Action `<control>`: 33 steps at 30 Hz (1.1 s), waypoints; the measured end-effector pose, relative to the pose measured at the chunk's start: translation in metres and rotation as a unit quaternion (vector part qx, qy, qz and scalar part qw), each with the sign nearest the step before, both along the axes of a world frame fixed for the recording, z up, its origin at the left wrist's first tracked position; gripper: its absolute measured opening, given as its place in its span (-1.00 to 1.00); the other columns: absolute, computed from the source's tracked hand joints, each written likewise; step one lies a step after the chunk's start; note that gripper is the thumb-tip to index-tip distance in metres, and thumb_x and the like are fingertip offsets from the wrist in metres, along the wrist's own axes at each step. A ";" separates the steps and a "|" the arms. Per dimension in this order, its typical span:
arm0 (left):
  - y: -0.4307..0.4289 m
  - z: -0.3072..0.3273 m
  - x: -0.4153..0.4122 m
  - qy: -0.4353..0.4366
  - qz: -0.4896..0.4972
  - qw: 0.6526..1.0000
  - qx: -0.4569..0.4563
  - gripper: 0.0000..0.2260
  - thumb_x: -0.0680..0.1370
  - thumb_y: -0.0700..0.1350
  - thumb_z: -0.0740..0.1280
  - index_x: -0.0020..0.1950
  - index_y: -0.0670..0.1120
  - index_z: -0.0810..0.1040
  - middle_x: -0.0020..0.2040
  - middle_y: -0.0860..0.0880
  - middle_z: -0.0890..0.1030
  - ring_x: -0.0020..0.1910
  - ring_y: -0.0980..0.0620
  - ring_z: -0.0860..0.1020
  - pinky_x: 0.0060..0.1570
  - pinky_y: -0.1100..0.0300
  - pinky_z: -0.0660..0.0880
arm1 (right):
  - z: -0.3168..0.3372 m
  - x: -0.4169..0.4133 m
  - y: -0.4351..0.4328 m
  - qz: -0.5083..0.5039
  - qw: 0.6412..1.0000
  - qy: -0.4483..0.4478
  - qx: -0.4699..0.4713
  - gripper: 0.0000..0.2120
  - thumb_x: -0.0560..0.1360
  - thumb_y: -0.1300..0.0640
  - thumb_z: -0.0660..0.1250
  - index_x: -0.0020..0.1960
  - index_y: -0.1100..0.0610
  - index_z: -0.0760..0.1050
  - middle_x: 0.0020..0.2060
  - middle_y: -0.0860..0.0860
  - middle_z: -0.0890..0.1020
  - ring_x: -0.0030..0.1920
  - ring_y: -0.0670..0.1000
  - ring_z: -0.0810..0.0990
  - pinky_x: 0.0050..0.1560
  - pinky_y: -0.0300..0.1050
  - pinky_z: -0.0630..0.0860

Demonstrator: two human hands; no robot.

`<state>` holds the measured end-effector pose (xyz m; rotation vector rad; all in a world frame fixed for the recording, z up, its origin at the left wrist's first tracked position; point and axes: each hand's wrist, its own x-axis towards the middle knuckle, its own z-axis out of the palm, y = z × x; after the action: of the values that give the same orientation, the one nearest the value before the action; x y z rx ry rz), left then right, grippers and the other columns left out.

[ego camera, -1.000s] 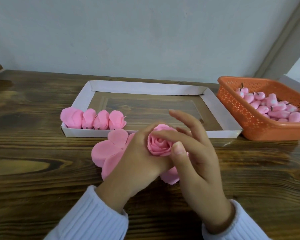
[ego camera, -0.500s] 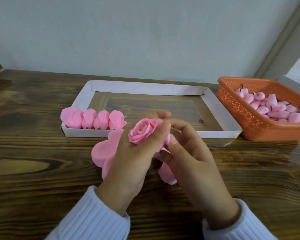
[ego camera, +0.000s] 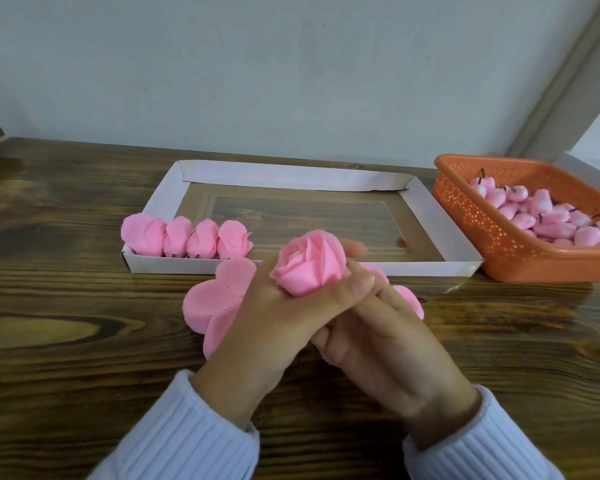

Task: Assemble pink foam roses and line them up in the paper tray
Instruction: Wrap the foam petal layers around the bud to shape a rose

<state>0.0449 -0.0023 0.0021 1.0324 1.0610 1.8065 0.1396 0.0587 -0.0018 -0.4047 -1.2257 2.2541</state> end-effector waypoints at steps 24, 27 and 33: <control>0.000 0.003 0.004 0.027 0.057 0.998 0.002 -0.95 0.29 -0.02 0.48 -0.28 0.08 0.66 -0.06 0.07 0.71 -0.17 0.13 0.67 -0.45 0.42 0.45 | -0.012 0.000 0.003 0.024 0.998 -0.034 0.041 -0.60 0.53 0.07 0.22 0.19 0.38 0.47 0.07 0.28 0.43 0.11 0.24 0.35 0.09 0.17 0.30; 0.001 0.002 0.004 0.014 0.090 0.996 -0.016 -0.88 0.27 0.06 0.46 -0.32 0.04 0.64 -0.16 0.01 0.70 -0.17 0.03 0.69 -0.47 0.38 0.45 | -0.007 0.001 0.001 0.050 0.998 0.029 0.030 -0.66 0.49 0.15 0.23 0.23 0.19 0.54 0.08 0.24 0.51 0.08 0.20 0.41 0.03 0.08 0.37; 0.000 0.004 0.006 0.027 0.067 0.997 -0.038 -0.90 0.25 0.07 0.47 -0.28 0.10 0.66 -0.23 0.07 0.69 -0.39 0.19 0.61 -0.53 0.35 0.39 | -0.011 0.000 0.001 0.031 0.998 -0.021 0.049 -0.62 0.55 0.10 0.22 0.13 0.44 0.41 0.07 0.26 0.38 0.03 0.20 0.30 -0.06 0.01 0.32</control>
<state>0.0513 -0.0027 0.0062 0.9905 1.2491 1.8382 0.1397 0.0593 -0.0126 -0.3824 -1.3813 2.2367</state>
